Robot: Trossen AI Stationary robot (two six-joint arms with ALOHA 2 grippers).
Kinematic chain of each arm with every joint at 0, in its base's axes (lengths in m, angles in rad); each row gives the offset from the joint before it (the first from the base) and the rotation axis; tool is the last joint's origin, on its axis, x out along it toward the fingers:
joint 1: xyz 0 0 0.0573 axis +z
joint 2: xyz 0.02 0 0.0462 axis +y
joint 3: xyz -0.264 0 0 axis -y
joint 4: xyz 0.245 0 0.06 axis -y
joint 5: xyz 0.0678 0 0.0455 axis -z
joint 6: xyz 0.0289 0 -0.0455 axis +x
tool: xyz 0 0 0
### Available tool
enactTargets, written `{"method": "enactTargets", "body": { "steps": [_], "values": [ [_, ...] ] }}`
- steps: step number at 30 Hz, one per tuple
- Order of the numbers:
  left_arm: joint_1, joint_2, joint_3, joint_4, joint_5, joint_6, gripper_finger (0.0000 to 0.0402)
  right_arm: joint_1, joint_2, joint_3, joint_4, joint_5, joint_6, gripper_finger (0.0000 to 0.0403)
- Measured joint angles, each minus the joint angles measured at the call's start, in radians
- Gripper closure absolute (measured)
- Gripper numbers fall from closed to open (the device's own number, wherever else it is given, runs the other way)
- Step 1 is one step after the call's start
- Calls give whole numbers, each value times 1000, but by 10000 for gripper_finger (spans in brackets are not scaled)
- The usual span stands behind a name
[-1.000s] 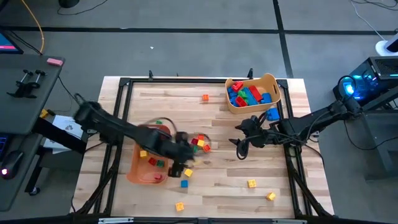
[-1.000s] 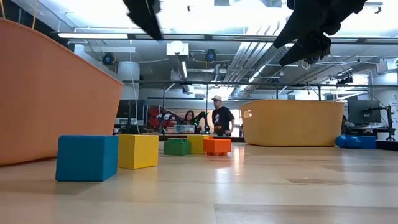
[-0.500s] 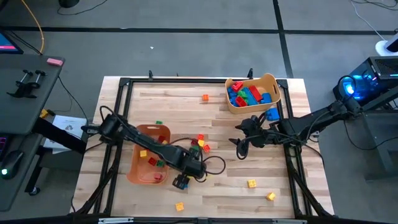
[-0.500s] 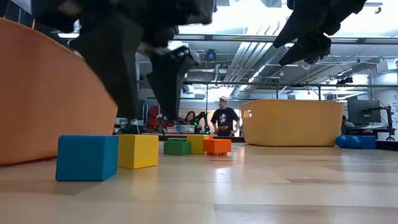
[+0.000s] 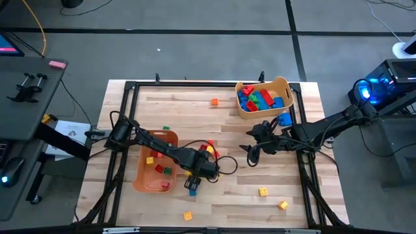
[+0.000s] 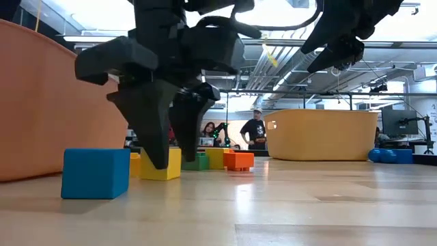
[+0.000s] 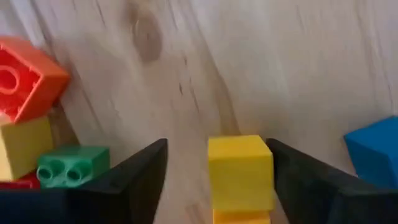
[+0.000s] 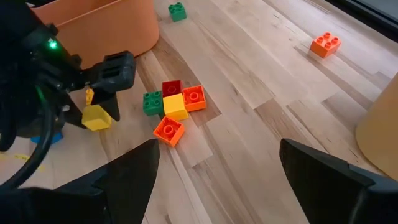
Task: Sort blocks by size
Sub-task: Put the yellow block into the orange bin
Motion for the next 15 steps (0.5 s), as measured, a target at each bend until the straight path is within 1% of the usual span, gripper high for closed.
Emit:
{"method": "enactTargets", "body": {
  "steps": [6,8,12,15],
  "values": [
    [11,-1,0,-14,45,-40,279,0,0,0,0,-1,0,73],
    [11,-1,0,-12,48,-51,312,0,0,0,0,-1,0,73],
    [23,-3,1,-15,52,-52,317,0,0,0,0,-1,0,73],
    [48,-37,15,-39,46,-56,317,0,0,0,0,-1,0,73]
  ]
}}
